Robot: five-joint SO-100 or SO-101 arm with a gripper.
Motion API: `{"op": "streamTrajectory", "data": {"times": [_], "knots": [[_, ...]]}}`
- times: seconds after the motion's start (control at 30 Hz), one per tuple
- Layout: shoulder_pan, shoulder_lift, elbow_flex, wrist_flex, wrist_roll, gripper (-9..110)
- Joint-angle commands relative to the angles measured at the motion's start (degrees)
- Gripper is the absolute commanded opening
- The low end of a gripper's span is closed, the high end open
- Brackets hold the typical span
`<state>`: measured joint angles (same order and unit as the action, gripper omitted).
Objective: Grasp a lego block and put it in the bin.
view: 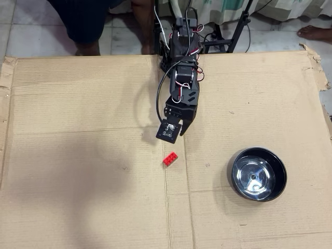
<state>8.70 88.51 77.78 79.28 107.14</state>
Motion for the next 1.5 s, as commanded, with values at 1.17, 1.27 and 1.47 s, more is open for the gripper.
{"op": "streamTrajectory", "data": {"times": [1.17,1.27,1.47], "knots": [[0.88,-26.37,-5.71,-15.73,0.62,19],[0.0,-27.33,-5.36,-15.82,0.62,19],[-1.76,-29.0,-5.98,-15.91,0.62,19]]}}
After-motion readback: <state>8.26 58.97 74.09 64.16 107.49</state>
